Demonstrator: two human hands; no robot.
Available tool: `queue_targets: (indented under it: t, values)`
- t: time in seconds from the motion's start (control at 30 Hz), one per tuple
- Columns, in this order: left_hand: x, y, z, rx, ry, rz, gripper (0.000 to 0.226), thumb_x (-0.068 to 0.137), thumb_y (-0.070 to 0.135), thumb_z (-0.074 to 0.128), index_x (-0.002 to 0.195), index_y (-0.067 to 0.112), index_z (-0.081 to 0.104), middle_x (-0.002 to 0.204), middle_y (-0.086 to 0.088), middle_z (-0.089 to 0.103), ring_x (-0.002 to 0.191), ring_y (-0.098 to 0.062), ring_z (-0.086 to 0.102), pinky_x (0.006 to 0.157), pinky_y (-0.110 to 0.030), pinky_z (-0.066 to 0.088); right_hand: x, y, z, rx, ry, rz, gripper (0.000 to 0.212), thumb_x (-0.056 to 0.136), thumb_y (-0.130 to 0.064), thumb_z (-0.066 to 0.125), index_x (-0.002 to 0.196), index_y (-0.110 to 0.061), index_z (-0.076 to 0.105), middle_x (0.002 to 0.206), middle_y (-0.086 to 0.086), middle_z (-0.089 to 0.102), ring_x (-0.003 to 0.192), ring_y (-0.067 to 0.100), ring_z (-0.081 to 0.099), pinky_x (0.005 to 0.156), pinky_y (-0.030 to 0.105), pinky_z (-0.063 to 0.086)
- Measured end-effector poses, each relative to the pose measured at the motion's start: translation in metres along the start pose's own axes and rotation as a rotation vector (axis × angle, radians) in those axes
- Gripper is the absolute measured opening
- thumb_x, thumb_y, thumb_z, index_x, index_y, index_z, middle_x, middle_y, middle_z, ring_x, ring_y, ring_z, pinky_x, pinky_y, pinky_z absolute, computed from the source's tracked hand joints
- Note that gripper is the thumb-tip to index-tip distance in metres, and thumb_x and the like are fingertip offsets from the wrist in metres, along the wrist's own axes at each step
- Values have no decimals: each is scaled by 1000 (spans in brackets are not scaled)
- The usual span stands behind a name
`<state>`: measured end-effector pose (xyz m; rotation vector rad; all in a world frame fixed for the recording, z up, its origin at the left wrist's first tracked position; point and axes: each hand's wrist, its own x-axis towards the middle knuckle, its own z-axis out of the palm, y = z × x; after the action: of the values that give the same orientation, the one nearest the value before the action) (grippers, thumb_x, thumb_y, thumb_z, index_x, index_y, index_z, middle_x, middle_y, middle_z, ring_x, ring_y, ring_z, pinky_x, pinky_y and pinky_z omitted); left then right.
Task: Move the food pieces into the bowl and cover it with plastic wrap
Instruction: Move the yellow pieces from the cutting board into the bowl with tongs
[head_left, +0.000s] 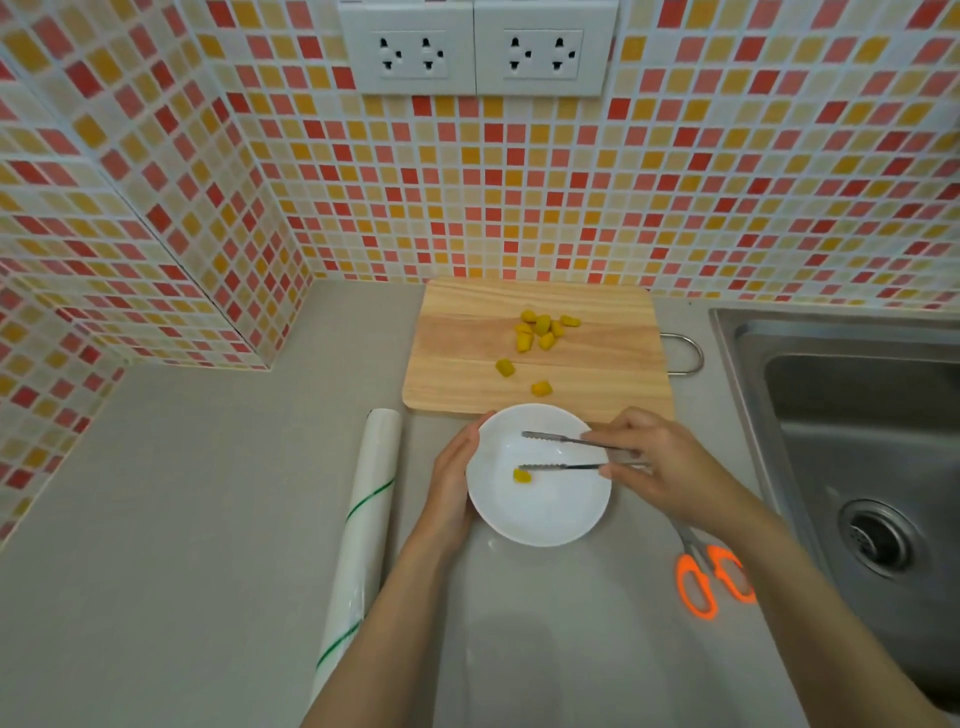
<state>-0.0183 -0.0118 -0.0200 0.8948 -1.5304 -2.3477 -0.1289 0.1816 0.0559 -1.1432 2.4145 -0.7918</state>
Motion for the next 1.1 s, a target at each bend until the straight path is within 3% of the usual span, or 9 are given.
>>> queue_targets:
  t: [0.1, 0.23, 0.43, 0.6, 0.73, 0.9, 0.97, 1.1]
  values:
    - [-1, 1, 1, 4, 0, 6, 33, 96, 22, 46, 121, 9, 63, 126, -12, 65, 116, -28, 60, 100, -46, 46, 6, 6, -11, 37, 55, 7, 40, 83, -14, 67, 122, -22, 61, 93, 1, 55, 84, 9, 53, 74, 13, 40]
    - [-2, 2, 2, -7, 8, -3, 33, 97, 19, 45, 123, 7, 61, 128, -14, 63, 118, -31, 59, 98, -45, 47, 38, 26, -15, 10, 218, 126, 39, 85, -15, 64, 124, -14, 60, 97, 7, 55, 90, 23, 56, 77, 25, 37]
    - [-2, 1, 1, -17, 7, 1, 33, 97, 20, 44, 122, 8, 62, 127, -13, 64, 119, -32, 58, 101, -48, 45, 74, 46, 10, -123, 94, 163, 36, 85, -15, 63, 120, -13, 63, 88, 8, 49, 95, 32, 55, 78, 33, 40]
    - [-3, 1, 1, -22, 0, 2, 31, 95, 20, 47, 118, 10, 65, 123, -11, 66, 113, -28, 61, 96, -43, 47, 72, 44, 17, -68, 158, 128, 28, 84, -7, 62, 110, -13, 69, 90, 15, 62, 88, 30, 59, 77, 36, 45]
    - [-3, 1, 1, -25, 1, 6, 33, 97, 19, 45, 121, 7, 62, 125, -13, 64, 114, -28, 60, 97, -43, 47, 49, 28, 5, 44, 231, 69, 27, 84, -6, 63, 110, -11, 69, 90, 10, 62, 82, 20, 58, 68, 16, 38]
    - [-2, 2, 1, -21, -7, 2, 35, 97, 20, 43, 123, 5, 61, 127, -17, 63, 113, -29, 60, 98, -43, 46, 15, 5, -10, 56, 13, -28, 34, 82, -12, 68, 115, -19, 66, 95, 2, 60, 89, 11, 58, 78, 9, 42]
    - [-2, 1, 1, -26, -3, 0, 35, 98, 20, 43, 123, 5, 61, 127, -17, 63, 118, -32, 59, 101, -46, 44, 16, 3, -15, 9, -16, -28, 38, 82, -15, 68, 119, -21, 63, 97, 1, 59, 90, 10, 56, 79, 13, 43]
    - [-3, 1, 1, -35, 8, 4, 34, 97, 19, 44, 122, 6, 62, 127, -16, 64, 117, -30, 59, 100, -44, 46, 42, 7, -18, -16, 178, -28, 38, 84, -17, 66, 122, -18, 61, 90, -2, 52, 75, 0, 48, 66, 15, 35]
